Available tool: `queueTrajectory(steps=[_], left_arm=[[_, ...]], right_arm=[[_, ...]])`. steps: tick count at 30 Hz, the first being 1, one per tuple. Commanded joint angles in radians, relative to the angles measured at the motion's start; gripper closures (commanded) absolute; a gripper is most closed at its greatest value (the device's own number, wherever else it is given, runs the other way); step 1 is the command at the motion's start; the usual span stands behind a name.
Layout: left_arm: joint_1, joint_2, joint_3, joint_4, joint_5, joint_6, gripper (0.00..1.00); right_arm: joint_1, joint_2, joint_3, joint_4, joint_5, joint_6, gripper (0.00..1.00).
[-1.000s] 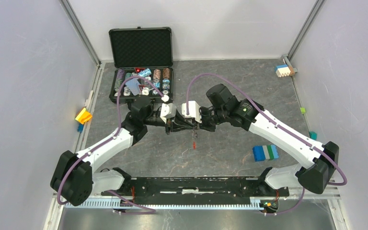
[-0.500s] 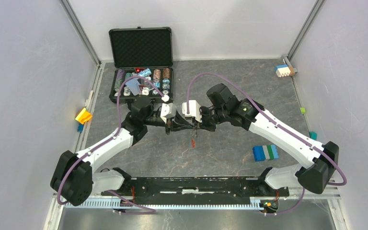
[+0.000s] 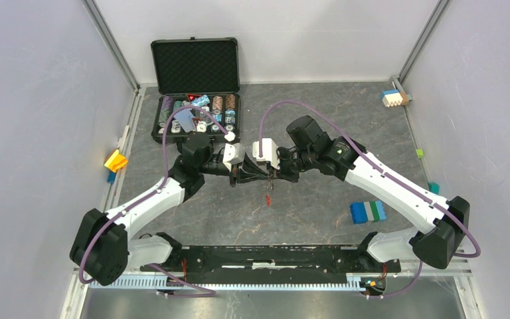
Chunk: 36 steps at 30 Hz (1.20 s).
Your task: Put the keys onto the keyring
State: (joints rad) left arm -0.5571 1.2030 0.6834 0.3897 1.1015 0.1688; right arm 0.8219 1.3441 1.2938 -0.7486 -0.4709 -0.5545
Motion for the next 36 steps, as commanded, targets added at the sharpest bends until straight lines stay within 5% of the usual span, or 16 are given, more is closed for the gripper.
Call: queueTrajectory(steps=[1,16,26,36], left_arm=[[-0.004,0.0,0.013,-0.016,0.0,-0.004,0.83],[-0.004,-0.005,0.006,0.0,0.005,-0.015,0.98],[0.029,-0.004,-0.139,0.58,0.021,-0.397,0.98],[0.029,-0.006,-0.213,0.877,-0.037,-0.583,0.98]], right_arm=[[-0.006,-0.015,0.026,0.048,-0.027,0.007,1.0],[-0.007,-0.009,0.024,0.052,-0.037,0.013,1.0],[-0.048,-0.073,-0.035,0.076,-0.101,-0.011,0.61],[-0.16,-0.184,-0.152,0.141,-0.329,-0.03,0.53]])
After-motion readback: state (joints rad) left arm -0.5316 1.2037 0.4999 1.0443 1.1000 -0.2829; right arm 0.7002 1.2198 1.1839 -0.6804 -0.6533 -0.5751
